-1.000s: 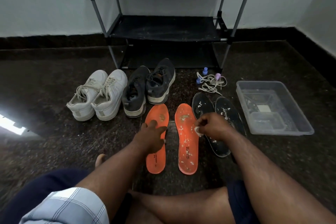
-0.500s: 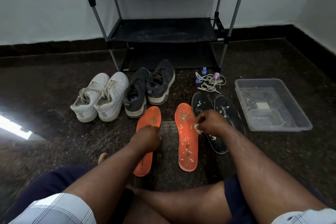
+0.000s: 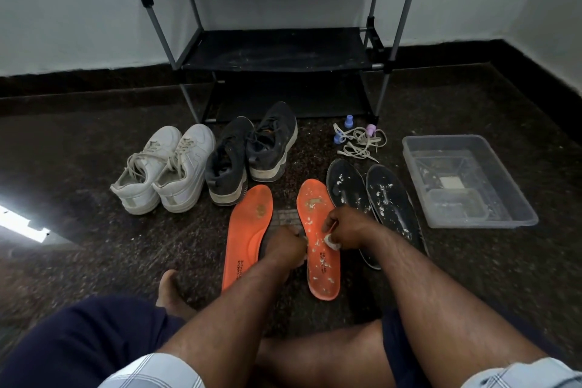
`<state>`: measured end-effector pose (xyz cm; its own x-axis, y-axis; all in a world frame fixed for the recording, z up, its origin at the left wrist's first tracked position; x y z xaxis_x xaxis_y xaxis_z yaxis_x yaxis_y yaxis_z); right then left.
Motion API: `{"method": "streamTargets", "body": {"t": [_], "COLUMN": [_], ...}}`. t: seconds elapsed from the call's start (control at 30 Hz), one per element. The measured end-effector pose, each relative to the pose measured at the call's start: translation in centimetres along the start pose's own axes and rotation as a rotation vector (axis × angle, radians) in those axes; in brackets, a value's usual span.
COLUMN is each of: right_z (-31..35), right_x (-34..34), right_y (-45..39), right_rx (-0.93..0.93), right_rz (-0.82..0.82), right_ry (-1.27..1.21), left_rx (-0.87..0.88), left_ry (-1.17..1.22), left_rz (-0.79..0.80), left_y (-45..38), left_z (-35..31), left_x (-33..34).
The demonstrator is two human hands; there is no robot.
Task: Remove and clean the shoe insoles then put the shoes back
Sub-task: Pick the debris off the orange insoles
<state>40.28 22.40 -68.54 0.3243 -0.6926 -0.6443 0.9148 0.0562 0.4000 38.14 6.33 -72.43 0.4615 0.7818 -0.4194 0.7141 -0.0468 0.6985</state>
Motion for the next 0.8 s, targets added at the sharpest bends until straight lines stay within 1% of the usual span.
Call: {"method": "streamTargets", "body": {"t": [0.07, 0.2, 0.33, 0.43, 0.53, 0.63, 0.7, 0.8], "right_z": [-0.1, 0.1, 0.2, 0.3, 0.3, 0.4, 0.3, 0.4], "right_x": [0.1, 0.2, -0.1, -0.2, 0.1, 0.2, 0.1, -0.4], "right_y": [0.0, 0.0, 0.2, 0.3, 0.5, 0.8, 1.1, 1.6], "right_rx": [0.008, -0.005, -0.018, -0.045, -0.044, -0.043, -0.039, -0.031], "right_rz": [0.008, 0.026, -0.025, -0.049, -0.052, -0.064, -0.086, -0.151], "right_ry": [-0.004, -0.013, -0.107, -0.103, -0.097, -0.116, -0.123, -0.142], "left_rx": [-0.012, 0.021, 0.040, 0.004, -0.019, 0.018, 0.001, -0.047], "left_ry": [0.022, -0.021, -0.098, -0.159, -0.197, -0.309, -0.294, -0.198], "left_rz": [0.004, 0.016, 0.012, 0.020, -0.040, -0.078, -0.042, 0.052], "left_y": [0.1, -0.3, 0.1, 0.7, 1.2, 1.5, 1.7, 2.2], "left_z": [0.0, 0.2, 0.7, 1.6, 2.4, 2.1, 1.5, 0.4], "left_x": [0.1, -0.3, -1.9, -3.5, -4.8, -6.0, -6.8, -8.9]}}
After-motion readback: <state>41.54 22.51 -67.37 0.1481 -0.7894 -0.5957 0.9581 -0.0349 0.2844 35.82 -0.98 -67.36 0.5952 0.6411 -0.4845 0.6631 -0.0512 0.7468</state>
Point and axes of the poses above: each hand's wrist, its own y-axis away from the middle knuckle, its own x-axis out of the palm, z = x × y, the point moved 5 cm from there along -y, towards the middle knuckle, and after that the axes turned 12 degrees about -x, right-handed, at the moved point
